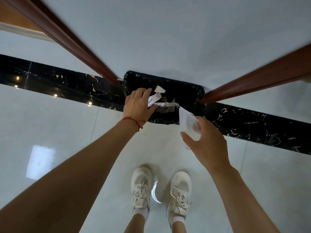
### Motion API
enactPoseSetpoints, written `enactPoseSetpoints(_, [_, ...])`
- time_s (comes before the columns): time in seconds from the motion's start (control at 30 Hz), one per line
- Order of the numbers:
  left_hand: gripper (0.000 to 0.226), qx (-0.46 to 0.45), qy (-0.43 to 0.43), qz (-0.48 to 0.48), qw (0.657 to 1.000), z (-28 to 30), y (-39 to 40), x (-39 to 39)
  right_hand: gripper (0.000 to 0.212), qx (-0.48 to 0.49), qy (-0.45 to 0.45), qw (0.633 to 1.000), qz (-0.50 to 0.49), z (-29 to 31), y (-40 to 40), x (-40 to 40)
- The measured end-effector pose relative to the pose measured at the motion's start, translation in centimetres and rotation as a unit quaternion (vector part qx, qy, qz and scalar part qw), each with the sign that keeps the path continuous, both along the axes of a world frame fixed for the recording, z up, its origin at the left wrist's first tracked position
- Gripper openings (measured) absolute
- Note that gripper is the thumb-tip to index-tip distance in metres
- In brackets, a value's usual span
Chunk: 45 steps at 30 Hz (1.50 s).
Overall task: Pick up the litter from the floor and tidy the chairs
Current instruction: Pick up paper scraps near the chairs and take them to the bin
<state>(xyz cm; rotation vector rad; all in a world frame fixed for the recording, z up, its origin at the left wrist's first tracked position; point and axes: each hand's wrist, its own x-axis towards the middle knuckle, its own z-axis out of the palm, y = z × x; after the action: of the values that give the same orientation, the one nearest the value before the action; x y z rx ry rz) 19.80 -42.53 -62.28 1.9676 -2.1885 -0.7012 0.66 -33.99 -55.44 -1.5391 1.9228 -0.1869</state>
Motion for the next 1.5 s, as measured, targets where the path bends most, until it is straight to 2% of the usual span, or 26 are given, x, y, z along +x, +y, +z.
enactPoseSetpoints(0.2, [0.050, -0.052, -0.018, 0.011, 0.998, 2.1, 2.8, 2.1, 0.045, -0.020, -0.002, 0.999, 0.027, -0.8, -2.0, 1.2])
enactPoseSetpoints(0.57, [0.052, 0.011, -0.028, 0.069, 0.997, 4.5, 8.0, 5.9, 0.045, -0.060, 0.080, 0.978, 0.181, -4.1, -7.5, 6.9])
enactPoseSetpoints(0.8, [0.055, 0.029, -0.041, 0.054, 0.997, 5.6, 8.2, 6.3, 0.058, -0.087, 0.084, 0.976, 0.182, -3.7, -7.2, 7.2])
enactPoseSetpoints(0.97, [0.058, 0.049, -0.055, 0.036, 0.997, 9.5, 8.7, 6.0, 0.059, -0.073, 0.084, 0.981, 0.161, 0.6, -3.7, 4.9])
enactPoseSetpoints(1.27, [0.056, 0.047, -0.084, -0.035, 0.995, 22.6, 11.7, 4.3, 0.058, -0.058, 0.103, 0.987, 0.105, 14.1, 2.7, 1.2])
enactPoseSetpoints(1.4, [0.073, 0.058, -0.096, -0.047, 0.993, 28.5, 13.5, 3.5, 0.058, -0.044, 0.101, 0.990, 0.086, 20.0, 5.9, 0.6])
enactPoseSetpoints(1.5, [0.076, 0.052, -0.096, -0.051, 0.993, 31.8, 14.2, 3.1, 0.056, -0.033, 0.100, 0.993, 0.049, 23.5, 8.3, -0.1])
